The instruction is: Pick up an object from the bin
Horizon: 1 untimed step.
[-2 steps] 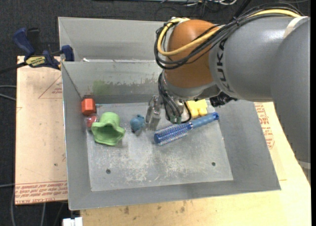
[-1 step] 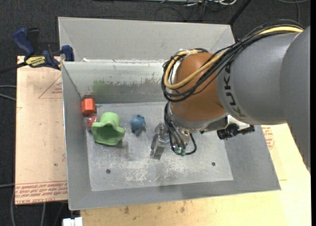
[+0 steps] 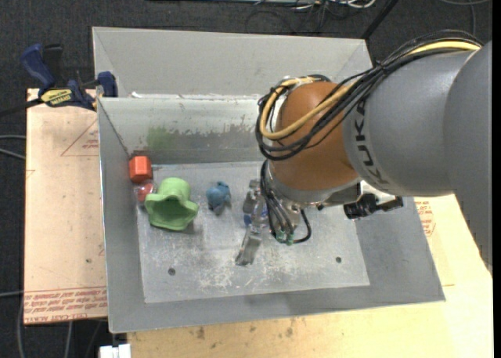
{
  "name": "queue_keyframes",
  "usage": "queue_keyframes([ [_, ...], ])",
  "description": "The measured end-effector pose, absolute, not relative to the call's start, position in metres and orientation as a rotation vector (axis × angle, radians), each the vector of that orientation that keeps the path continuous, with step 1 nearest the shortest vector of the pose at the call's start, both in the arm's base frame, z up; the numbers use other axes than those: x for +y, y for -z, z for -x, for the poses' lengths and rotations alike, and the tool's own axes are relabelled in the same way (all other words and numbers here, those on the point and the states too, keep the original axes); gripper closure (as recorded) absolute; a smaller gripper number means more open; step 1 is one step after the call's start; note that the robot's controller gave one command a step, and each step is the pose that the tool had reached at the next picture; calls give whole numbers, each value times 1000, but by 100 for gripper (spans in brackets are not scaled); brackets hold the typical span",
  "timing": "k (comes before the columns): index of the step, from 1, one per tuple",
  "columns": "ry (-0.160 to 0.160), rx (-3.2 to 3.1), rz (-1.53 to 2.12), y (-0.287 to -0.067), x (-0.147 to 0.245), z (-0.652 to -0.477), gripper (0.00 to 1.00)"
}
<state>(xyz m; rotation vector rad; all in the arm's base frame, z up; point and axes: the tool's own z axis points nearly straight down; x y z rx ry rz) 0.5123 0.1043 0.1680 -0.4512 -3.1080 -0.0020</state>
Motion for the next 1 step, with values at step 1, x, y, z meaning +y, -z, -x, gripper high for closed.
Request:
queue_keyframes([
  [1,2,-3088,571,-113,221,-558,0],
])
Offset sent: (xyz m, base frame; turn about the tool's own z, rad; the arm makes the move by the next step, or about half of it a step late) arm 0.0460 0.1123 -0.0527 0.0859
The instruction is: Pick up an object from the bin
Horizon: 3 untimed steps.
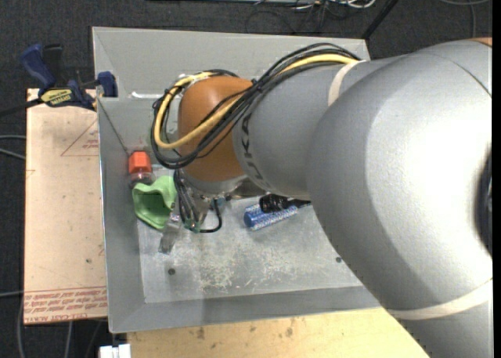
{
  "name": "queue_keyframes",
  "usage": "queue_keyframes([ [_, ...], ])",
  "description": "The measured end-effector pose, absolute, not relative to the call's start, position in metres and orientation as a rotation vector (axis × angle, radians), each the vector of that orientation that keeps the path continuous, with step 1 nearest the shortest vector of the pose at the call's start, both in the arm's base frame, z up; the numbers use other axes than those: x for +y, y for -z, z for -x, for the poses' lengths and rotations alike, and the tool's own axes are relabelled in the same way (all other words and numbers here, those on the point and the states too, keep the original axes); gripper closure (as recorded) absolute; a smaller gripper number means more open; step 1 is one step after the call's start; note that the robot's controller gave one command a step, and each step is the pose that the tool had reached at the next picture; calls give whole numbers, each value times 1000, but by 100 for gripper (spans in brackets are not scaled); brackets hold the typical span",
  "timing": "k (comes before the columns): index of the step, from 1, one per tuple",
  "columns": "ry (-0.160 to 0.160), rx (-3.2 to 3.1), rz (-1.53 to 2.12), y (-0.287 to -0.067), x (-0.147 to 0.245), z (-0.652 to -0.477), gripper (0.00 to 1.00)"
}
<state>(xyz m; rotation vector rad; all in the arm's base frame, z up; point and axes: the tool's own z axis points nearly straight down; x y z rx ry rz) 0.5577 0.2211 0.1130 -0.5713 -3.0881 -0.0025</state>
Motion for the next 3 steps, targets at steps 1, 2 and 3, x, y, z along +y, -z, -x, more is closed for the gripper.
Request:
queue_keyframes([
  [1,0,-3077,628,-67,222,-579,0],
  [2,3,-3017,884,-92,247,-584,0],
  [3,-6,-3023,850,-70,252,-622,0],
])
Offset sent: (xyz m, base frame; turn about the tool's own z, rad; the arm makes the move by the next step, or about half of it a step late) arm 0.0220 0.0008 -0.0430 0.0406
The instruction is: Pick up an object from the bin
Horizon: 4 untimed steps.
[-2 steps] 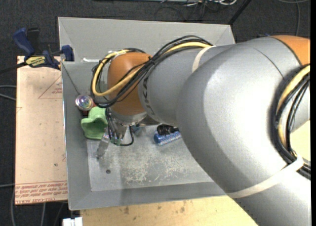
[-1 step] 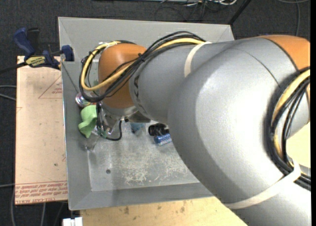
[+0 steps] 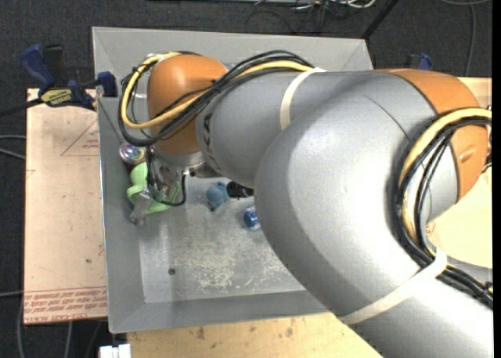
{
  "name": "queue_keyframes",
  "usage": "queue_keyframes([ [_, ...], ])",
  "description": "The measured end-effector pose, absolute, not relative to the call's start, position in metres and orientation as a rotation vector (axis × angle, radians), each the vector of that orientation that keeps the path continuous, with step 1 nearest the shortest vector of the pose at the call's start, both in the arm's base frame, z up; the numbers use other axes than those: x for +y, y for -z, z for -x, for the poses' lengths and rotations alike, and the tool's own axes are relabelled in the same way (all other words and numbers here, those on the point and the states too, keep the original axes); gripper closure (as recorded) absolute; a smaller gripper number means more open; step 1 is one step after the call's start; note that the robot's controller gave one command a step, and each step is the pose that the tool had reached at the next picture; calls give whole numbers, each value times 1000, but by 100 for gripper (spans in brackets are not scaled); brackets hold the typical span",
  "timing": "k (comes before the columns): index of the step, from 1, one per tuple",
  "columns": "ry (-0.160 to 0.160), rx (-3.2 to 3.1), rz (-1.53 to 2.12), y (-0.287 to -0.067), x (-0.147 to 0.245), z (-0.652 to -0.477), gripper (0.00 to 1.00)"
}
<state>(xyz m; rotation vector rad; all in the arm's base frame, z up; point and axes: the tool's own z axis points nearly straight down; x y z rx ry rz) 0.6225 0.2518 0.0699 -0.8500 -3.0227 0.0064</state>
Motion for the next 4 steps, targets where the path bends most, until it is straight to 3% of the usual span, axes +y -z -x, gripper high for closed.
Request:
queue_keyframes([
  [1,-21,-3022,854,-70,247,-623,100],
  [2,-58,-3027,599,-66,242,-644,100],
  [3,-38,-3143,-184,-73,235,-646,100],
  [4,7,-3150,-151,-223,243,-637,100],
])
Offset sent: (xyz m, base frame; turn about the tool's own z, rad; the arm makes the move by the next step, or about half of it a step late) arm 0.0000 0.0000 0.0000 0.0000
